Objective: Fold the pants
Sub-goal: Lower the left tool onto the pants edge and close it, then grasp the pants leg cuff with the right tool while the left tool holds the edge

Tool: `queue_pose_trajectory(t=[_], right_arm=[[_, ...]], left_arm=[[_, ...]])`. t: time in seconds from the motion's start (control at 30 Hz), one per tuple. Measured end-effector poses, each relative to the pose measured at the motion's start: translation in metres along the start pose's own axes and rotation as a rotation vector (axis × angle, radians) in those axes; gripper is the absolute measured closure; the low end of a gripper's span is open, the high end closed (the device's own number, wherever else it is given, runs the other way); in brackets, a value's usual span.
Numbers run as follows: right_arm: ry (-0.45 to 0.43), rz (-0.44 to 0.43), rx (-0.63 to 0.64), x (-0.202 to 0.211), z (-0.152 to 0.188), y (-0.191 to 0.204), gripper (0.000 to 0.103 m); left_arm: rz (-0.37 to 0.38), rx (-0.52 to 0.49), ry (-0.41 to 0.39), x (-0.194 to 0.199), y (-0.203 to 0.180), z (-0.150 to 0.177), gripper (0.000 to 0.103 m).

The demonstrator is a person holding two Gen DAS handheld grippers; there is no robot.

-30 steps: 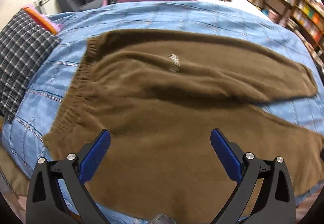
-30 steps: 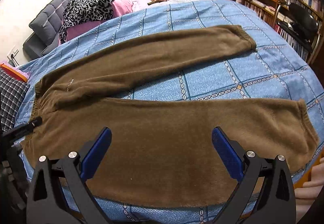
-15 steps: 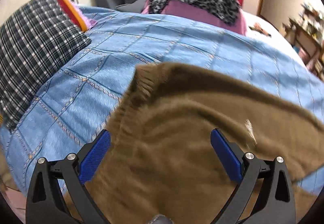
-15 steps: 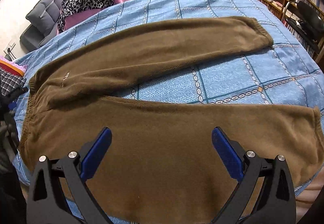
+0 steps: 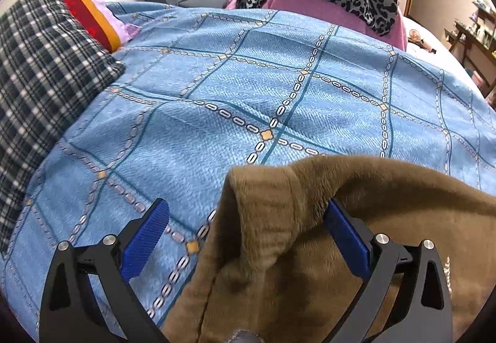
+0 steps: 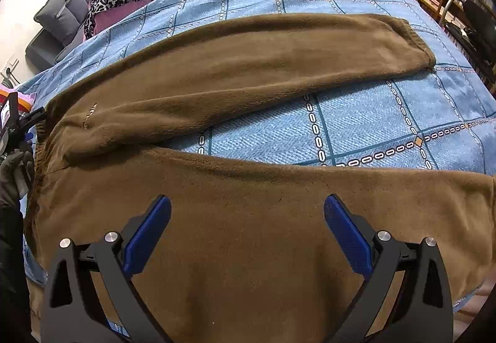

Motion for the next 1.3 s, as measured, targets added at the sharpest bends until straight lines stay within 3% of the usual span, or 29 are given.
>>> queue_pose_trajectory(t=[0.17, 0.2, 0.23, 0.3, 0.37, 0.5, 0.67, 0.93, 1.3], right_arm=[[-0.007, -0.010, 0.003, 0.000, -0.002, 0.003, 0.003], [-0.008, -0.012, 0.003, 0.000, -0.003, 0.004, 0.003], [-0.010, -0.015, 0.003, 0.001, -0.003, 0.004, 0.003], [-0.013, -0.020, 0.005, 0.001, -0.003, 0.005, 0.003], [-0.021, -0.022, 0.003, 0.003, -0.003, 0.005, 0.003], [-0.037, -0.023, -0.018, 0.005, -0.009, -0.002, 0.003], [-0.068, 0.005, -0.072, 0.001, -0.031, -0.029, 0.003], [-0.138, 0.043, -0.182, -0.012, -0.100, -0.088, 0.003], [-0.098, 0.040, -0.444, -0.077, -0.188, -0.202, 0.003]], left_arm=[[0.052, 0.001, 0.028, -0.011, -0.003, -0.005, 0.005], [0.066, 0.000, 0.032, -0.012, -0.005, -0.005, 0.009], [0.084, -0.001, 0.036, -0.012, -0.006, -0.004, 0.014], [0.134, 0.005, 0.066, -0.014, -0.012, -0.001, 0.043], [0.139, 0.015, 0.077, -0.012, -0.014, 0.002, 0.056], [0.176, 0.001, 0.016, 0.017, -0.022, 0.005, 0.066], [0.251, -0.080, -0.047, 0.072, -0.038, 0.023, 0.069], [0.356, -0.141, -0.110, 0.148, -0.046, 0.066, 0.069], [0.435, -0.054, -0.101, 0.199, -0.017, 0.127, 0.069]])
Point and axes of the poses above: each gripper's, at about its wrist camera, not at the fingertips, and x roughly against the way its jaws point, y to its left, z to its underside, the point moved 7 cm from there along -x, roughly the way its jaws point, and after that the axes turned 11 degrees about z, right-handed, at the moved point
